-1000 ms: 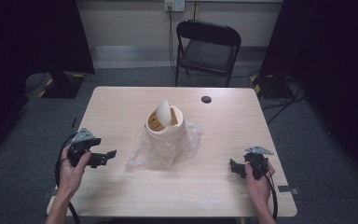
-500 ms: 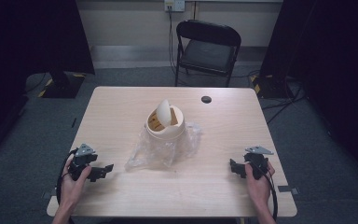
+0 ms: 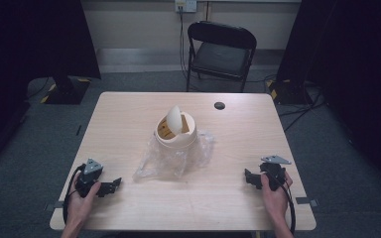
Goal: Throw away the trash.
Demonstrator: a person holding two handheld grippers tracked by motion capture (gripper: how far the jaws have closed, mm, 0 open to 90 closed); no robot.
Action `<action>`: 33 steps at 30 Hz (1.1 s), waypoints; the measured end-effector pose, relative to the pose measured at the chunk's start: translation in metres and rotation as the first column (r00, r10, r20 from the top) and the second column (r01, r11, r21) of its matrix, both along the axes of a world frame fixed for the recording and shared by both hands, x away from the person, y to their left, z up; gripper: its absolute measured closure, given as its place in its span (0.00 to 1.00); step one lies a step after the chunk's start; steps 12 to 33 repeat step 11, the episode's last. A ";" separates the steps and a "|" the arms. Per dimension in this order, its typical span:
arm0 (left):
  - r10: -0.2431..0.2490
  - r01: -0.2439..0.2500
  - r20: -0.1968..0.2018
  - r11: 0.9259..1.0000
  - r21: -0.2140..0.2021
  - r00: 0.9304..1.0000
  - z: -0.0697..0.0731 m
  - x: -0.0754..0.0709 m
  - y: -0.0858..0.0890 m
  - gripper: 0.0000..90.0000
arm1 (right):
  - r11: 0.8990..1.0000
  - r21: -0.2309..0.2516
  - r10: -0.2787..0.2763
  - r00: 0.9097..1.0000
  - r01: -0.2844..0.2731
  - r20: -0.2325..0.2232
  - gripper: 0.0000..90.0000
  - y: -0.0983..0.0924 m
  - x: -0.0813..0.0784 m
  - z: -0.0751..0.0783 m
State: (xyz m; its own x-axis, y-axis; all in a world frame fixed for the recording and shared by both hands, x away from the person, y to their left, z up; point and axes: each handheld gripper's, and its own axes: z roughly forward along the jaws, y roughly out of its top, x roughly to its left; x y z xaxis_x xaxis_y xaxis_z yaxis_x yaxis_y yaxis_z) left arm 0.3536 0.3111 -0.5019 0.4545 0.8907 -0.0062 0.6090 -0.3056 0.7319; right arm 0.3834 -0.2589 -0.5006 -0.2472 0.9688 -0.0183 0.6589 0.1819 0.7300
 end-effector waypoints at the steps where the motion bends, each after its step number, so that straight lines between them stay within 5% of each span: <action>1: -0.001 0.001 0.004 1.000 -0.002 1.000 0.000 0.000 0.000 0.14 | 1.000 0.000 0.000 1.000 0.000 0.000 0.10 0.000 0.000 0.000; 33: -0.009 0.009 -0.002 1.000 0.003 1.000 -0.001 0.002 0.000 0.10 | 1.000 -0.001 -0.001 1.000 0.001 0.000 0.10 0.000 0.000 0.000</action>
